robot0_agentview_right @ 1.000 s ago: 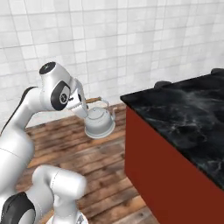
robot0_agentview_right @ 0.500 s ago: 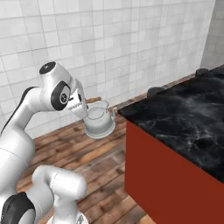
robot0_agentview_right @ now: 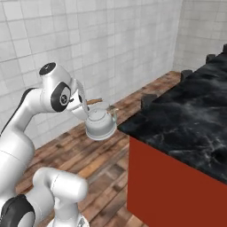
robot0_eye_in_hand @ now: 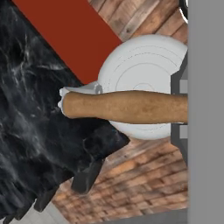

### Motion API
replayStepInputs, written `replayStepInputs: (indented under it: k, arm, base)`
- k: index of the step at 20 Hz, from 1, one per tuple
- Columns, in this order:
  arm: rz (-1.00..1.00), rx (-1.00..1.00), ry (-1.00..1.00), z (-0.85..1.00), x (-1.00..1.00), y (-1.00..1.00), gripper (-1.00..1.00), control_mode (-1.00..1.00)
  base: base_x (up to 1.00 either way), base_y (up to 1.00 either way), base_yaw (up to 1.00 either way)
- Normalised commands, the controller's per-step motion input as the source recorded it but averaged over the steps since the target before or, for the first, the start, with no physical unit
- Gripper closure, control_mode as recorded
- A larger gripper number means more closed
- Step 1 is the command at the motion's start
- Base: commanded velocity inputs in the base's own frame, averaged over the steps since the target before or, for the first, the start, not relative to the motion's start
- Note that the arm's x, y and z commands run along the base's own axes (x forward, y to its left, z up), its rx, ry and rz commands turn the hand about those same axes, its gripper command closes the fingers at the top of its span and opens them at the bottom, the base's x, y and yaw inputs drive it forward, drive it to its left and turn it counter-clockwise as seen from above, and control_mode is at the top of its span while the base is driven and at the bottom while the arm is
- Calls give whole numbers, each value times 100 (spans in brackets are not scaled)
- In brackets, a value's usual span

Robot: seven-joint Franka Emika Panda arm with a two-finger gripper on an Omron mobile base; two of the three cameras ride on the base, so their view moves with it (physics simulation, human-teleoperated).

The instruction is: The kettle is done boiling. Turn off the stove, then wait for 300 timesteps before moving the kettle to the dining table.

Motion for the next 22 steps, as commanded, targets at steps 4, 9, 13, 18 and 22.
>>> replayStepInputs:
  k: [4,9,13,18,22]
  arm:
    - [0,0,0,0,0,0,100,100]
    - [0,0,0,0,0,0,100,100]
    - [0,0,0,0,0,0,100,100]
    - [0,0,0,0,0,0,100,100]
    - [0,0,0,0,0,0,100,100]
  base:
    - [80,3,-32]
    - [72,2,-33]
    - [67,1,-33]
    - [66,2,-33]
    - [65,2,-32]
